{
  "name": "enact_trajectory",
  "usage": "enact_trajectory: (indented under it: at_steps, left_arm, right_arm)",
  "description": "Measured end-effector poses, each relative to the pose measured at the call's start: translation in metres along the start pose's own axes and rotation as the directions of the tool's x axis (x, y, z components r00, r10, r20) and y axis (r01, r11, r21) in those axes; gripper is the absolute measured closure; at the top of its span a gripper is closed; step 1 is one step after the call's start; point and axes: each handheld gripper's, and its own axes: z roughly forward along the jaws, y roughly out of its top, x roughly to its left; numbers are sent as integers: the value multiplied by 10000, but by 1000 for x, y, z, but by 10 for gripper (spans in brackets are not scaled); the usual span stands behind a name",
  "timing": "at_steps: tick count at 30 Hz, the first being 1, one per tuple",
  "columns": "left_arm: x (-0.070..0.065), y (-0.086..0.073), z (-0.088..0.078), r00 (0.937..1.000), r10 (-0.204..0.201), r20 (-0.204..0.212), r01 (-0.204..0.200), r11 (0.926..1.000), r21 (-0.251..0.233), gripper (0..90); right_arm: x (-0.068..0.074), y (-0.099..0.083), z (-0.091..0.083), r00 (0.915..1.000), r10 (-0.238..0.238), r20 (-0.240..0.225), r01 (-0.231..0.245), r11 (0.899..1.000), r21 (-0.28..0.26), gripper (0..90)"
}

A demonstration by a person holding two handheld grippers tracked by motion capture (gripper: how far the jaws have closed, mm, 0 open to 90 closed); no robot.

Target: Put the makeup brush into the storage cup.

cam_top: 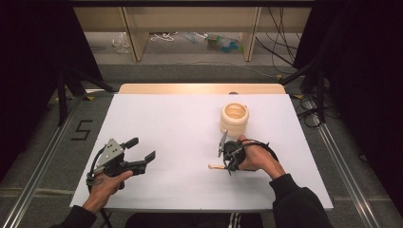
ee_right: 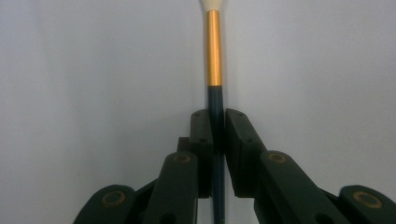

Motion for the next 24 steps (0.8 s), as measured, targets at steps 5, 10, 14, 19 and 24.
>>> enact_trajectory:
  at_steps: [5, 10, 14, 19, 24]
  left_arm:
    - [0, 0, 0, 10000, 5, 1, -5, 10000, 11, 160]
    - [0, 0, 0, 10000, 5, -5, -5, 10000, 25, 160]
    - [0, 0, 0, 10000, 37, -2, -37, 10000, 44, 160]
    - [0, 0, 0, 10000, 27, 5, -27, 10000, 37, 161]
    - [0, 0, 0, 10000, 10, 3, -10, 10000, 36, 161]
  right_arm:
    - [1, 1, 0, 10000, 82, 17, -82, 9999, 73, 830]
    - [2, 1, 0, 9996, 268, 57, -269, 9996, 110, 830]
    - [3, 1, 0, 9992, 390, 83, -391, 9991, 134, 830]
    - [4, 2, -1, 9988, 448, 179, -452, 9987, 217, 831]
    - [4, 3, -1, 9990, -12, 453, -6, 9993, 382, 831]
